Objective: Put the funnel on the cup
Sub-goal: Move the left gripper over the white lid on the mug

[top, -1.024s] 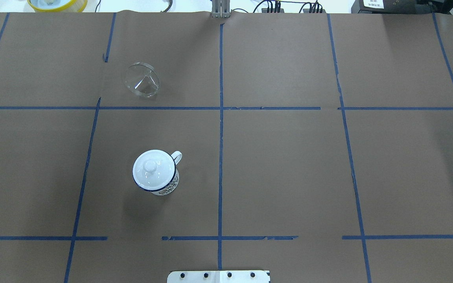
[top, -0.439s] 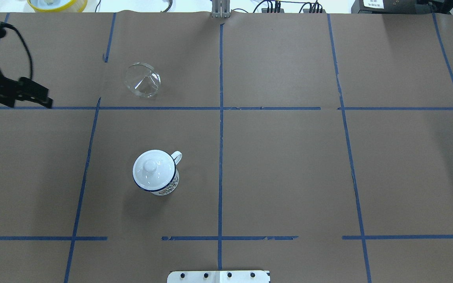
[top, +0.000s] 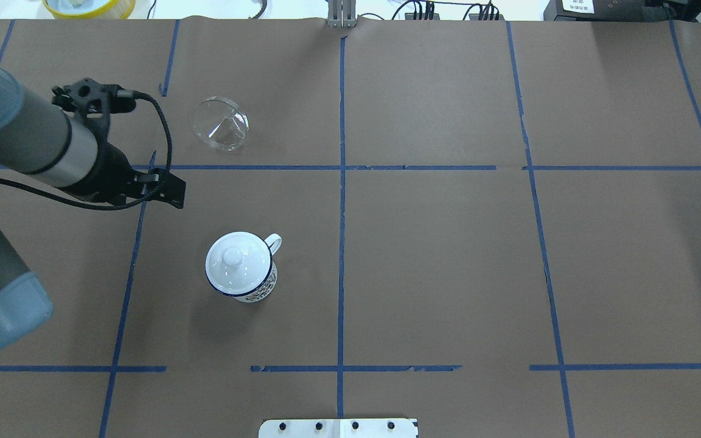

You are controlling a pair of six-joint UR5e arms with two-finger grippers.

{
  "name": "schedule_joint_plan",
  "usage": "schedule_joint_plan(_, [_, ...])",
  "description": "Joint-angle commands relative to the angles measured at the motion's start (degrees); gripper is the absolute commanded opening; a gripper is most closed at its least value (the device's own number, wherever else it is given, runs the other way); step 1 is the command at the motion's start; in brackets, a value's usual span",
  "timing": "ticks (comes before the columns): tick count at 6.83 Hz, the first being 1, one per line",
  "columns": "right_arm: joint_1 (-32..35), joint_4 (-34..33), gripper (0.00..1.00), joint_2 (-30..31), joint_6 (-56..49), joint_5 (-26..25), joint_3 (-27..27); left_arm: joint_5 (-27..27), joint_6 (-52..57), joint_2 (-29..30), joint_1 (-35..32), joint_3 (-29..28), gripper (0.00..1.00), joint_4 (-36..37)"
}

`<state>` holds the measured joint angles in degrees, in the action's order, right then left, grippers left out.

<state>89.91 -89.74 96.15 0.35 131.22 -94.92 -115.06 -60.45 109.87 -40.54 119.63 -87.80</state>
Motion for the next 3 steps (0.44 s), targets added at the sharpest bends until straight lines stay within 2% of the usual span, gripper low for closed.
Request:
schedule_joint_plan(1, [0.00, 0.00, 1.00, 0.00, 0.00, 0.00, 0.09, 3.88, -2.66, 5.34, 6.60, -2.02, 1.00, 2.19])
schedule_joint_plan(3, [0.00, 0.00, 1.00, 0.00, 0.00, 0.00, 0.00, 5.80, -8.50, 6.32, 10.19, -3.87, 1.00, 2.11])
